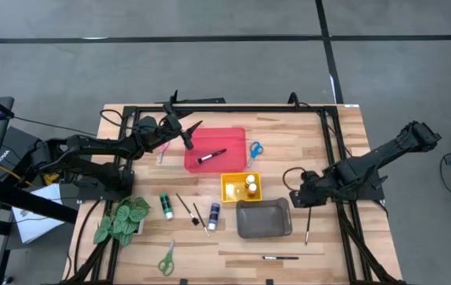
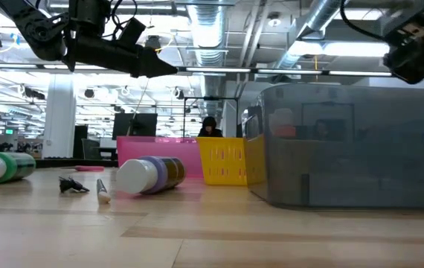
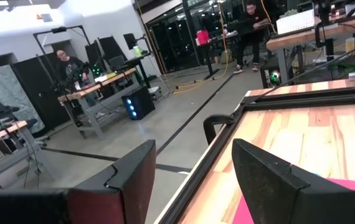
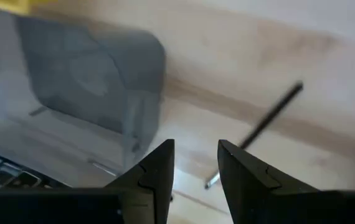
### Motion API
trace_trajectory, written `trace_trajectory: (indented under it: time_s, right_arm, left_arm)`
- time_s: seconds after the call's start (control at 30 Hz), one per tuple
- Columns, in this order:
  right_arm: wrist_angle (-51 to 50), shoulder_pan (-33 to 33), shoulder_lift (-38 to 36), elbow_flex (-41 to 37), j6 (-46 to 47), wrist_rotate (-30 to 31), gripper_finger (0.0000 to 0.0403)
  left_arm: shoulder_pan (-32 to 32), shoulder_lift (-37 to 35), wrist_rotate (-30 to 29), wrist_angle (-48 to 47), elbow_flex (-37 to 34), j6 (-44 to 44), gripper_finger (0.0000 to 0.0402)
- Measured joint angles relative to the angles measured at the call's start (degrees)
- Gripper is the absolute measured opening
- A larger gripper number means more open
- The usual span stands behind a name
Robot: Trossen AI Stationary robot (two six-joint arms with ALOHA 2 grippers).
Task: Pick & Place Paint Supplies
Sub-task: Put the top right eyeshadow brush into the red bin
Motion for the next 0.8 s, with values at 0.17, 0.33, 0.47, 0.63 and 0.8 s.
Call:
trace_trajectory:
  time_s: [0.17, 0.33, 0.47, 0.63, 0.8]
  right_arm:
    - [3.44, 4.45, 3.23, 0.0, 6.03, -1.97, 0.0118]
    - [6.63, 9.27, 7.04, 0.02, 11.53, -1.97, 0.0118]
    - [9.81, 13.28, 10.3, 0.02, 16.6, -1.97, 0.0118]
    - [15.81, 17.58, 13.94, 0.02, 22.77, -1.99, 0.0118]
    - [19.79, 18.67, 18.26, 0.02, 22.44, -2.06, 0.0118]
  left_arm:
    - [0.0, -0.01, 0.0, 1.3, 0.0, 0.07, 0.0204]
    - [0.0, 0.01, 0.4, 3.87, 0.0, 0.07, 0.0204]
    - [0.0, 0.01, 1.28, 5.94, 0.0, 0.07, 0.0204]
    - [0.0, 0.0, 1.81, 8.72, 0.0, 0.06, 0.0204]
    - [0.0, 0.01, 1.81, 12.0, 0.0, -0.07, 0.0204]
